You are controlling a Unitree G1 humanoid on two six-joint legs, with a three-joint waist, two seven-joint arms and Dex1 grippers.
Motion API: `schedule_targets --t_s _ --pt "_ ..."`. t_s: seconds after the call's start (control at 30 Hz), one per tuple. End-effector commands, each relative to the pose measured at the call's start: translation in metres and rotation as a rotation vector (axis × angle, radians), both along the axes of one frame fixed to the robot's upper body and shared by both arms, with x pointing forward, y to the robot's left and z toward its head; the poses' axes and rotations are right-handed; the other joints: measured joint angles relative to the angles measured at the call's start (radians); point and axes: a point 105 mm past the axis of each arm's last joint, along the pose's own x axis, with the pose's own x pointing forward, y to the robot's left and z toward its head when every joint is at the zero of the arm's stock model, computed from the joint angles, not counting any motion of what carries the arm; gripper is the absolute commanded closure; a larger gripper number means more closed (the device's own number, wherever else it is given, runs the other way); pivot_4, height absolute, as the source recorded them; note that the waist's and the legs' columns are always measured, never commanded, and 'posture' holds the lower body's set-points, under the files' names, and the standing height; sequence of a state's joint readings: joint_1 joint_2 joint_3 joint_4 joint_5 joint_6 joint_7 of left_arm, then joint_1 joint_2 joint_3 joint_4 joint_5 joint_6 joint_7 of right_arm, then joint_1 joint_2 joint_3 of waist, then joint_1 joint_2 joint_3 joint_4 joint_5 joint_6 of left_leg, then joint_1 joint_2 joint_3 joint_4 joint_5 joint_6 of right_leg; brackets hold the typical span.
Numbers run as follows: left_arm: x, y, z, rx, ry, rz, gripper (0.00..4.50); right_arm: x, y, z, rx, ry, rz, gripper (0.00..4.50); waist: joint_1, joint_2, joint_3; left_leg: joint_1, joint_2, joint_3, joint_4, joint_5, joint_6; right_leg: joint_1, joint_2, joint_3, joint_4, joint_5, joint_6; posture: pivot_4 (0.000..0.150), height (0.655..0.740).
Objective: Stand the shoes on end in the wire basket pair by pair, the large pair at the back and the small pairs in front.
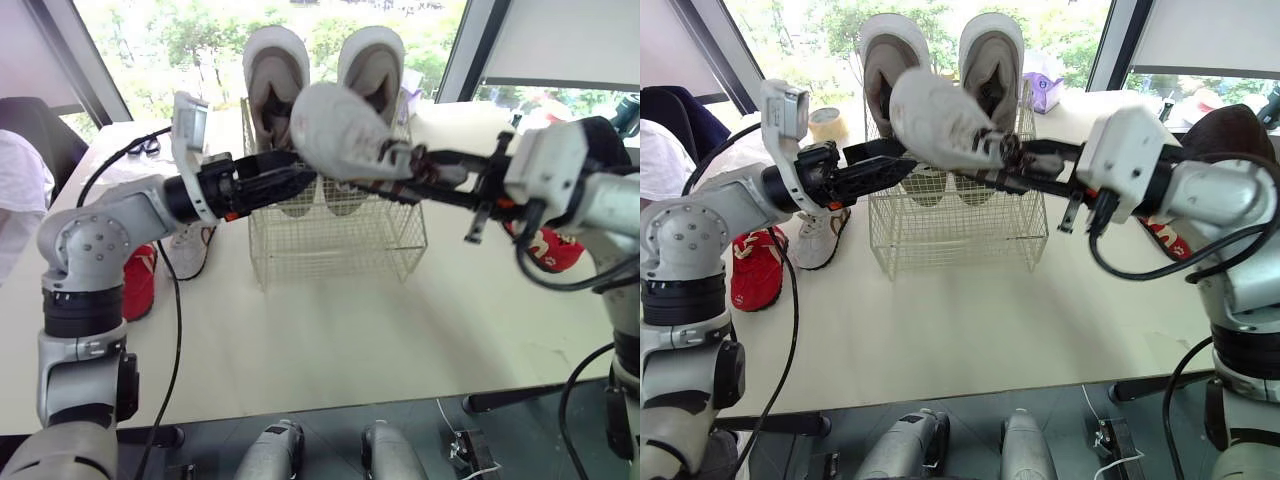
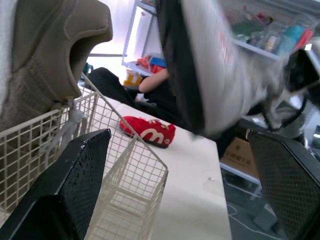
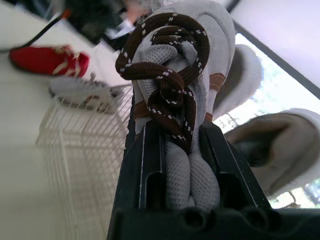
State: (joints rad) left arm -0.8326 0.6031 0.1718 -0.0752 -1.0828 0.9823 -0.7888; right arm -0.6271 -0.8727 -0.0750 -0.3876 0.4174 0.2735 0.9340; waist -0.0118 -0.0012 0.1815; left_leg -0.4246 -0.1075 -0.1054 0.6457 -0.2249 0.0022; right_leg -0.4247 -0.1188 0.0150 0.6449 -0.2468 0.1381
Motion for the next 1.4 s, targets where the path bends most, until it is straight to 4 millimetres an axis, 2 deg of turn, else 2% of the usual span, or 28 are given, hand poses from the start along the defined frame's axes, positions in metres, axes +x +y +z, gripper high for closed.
schedule_targets --t_s 0.03,0.33,0.53,0.63,0.83,0.87,0.9,0.93,1.0,1.03,1.1,1.13,1.2,1.27,1.4 --pt "-0.015 -0.002 0.01 -0.018 -0.025 -0.08 0.0 -0.002 0.005 0.012 -0.016 -0.129 0.018 4.11 0.0 0.0 0.0 0.0 0.0 0.0 0.0 0.0 0.0 0.0 0.0 0.0 0.0 0.0 0.0 0.15 0.74" --pt "-0.005 0.008 0.006 0.006 -0.008 0.009 0.0 -0.005 0.016 0.009 -0.108 -0.214 0.087 4.11 0.0 0.0 0.0 0.0 0.0 0.0 -0.001 0.0 -0.001 -0.001 0.0 0.0 0.0 0.0 0.0 0.15 0.74" --pt "-0.008 0.006 0.003 -0.002 0.01 -0.017 0.0 -0.011 0.019 0.0 -0.187 -0.227 0.139 4.11 0.0 0.0 0.0 0.0 0.0 0.0 -0.001 0.0 -0.001 -0.001 0.0 0.0 0.0 0.0 0.0 0.15 0.74" --pt "-0.009 0.005 0.001 0.001 0.015 -0.022 0.9 -0.012 0.019 -0.001 -0.209 -0.235 0.152 4.12 0.0 0.0 0.0 0.0 0.0 0.0 -0.001 0.0 -0.001 -0.001 0.0 0.0 0.0 0.0 0.0 0.15 0.74" --pt "-0.014 0.003 -0.006 0.008 0.026 -0.041 3.76 -0.009 0.016 0.006 -0.217 -0.24 0.141 4.12 0.0 0.0 0.0 0.0 0.0 0.0 -0.001 0.0 -0.001 -0.001 0.0 0.0 0.0 0.0 0.0 0.15 0.74" --pt "-0.014 0.003 -0.007 0.003 0.031 -0.037 4.17 -0.008 0.014 0.008 -0.207 -0.23 0.132 3.64 0.0 0.0 0.0 0.0 0.0 0.0 -0.001 0.0 -0.001 -0.001 0.0 0.0 0.0 0.0 0.0 0.15 0.74" --pt "-0.013 0.004 -0.007 -0.005 0.033 -0.029 4.25 -0.006 0.012 0.01 -0.194 -0.208 0.122 3.14 0.0 0.0 0.0 0.0 0.0 0.0 -0.001 0.0 -0.001 -0.001 0.0 0.0 0.0 0.0 0.0 0.15 0.74" --pt "-0.012 0.005 -0.006 -0.024 0.038 -0.017 4.24 -0.005 0.007 0.01 -0.183 -0.164 0.109 2.81 0.0 0.0 0.0 0.0 0.0 0.0 -0.001 0.0 -0.001 -0.001 0.0 0.0 0.0 0.0 0.0 0.15 0.74" --pt "-0.009 0.009 -0.004 -0.063 0.047 0.015 4.24 -0.006 -0.004 0.01 -0.142 -0.04 0.086 1.72 0.004 0.0 0.0 0.0 0.0 0.0 -0.001 0.0 -0.001 -0.001 0.0 0.0 0.0 0.0 0.0 0.15 0.74" --pt "-0.007 0.011 -0.002 -0.085 0.052 0.035 4.24 -0.008 -0.01 0.011 -0.095 0.035 0.071 1.37 0.008 0.0 0.0 0.0 0.0 -0.001 -0.001 0.0 -0.001 -0.001 0.0 0.0 0.0 0.0 0.0 0.15 0.74" --pt "-0.005 0.018 0.0 -0.132 0.065 0.073 4.24 -0.011 -0.021 0.017 0.022 0.157 0.04 0.35 0.011 -0.002 0.001 -0.001 0.0 -0.001 0.0 0.0 0.0 -0.001 -0.001 0.0 0.0 0.0 0.0 0.15 0.74" --pt "-0.003 0.021 0.002 -0.158 0.072 0.093 4.24 -0.014 -0.026 0.02 0.085 0.229 0.036 0.02 0.015 -0.002 0.001 -0.001 0.0 -0.001 0.0 0.0 0.0 -0.001 -0.001 0.001 0.0 0.0 0.0 0.15 0.74" --pt "-0.003 0.025 0.006 -0.215 0.079 0.124 4.24 -0.02 -0.036 0.022 0.231 0.387 0.036 0.02 0.019 -0.002 0.001 -0.001 0.0 -0.002 0.0 0.0 0.0 -0.001 -0.001 0.001 0.0 0.0 -0.001 0.15 0.74" --pt "-0.005 0.027 0.01 -0.275 0.082 0.134 4.24 -0.025 -0.04 0.016 0.331 0.531 0.046 0.02 0.022 -0.002 0.001 -0.001 0.001 -0.002 -0.001 0.0 0.0 -0.001 0.0 0.001 0.0 0.0 -0.001 0.15 0.74" --pt "-0.008 0.023 0.017 -0.376 0.096 0.136 4.24 -0.015 -0.035 0.003 0.636 0.737 0.092 0.02 0.024 -0.003 0.0 -0.001 0.001 -0.002 0.0 0.0 0.0 0.0 -0.001 0.001 0.0 0.0 -0.001 0.15 0.74"
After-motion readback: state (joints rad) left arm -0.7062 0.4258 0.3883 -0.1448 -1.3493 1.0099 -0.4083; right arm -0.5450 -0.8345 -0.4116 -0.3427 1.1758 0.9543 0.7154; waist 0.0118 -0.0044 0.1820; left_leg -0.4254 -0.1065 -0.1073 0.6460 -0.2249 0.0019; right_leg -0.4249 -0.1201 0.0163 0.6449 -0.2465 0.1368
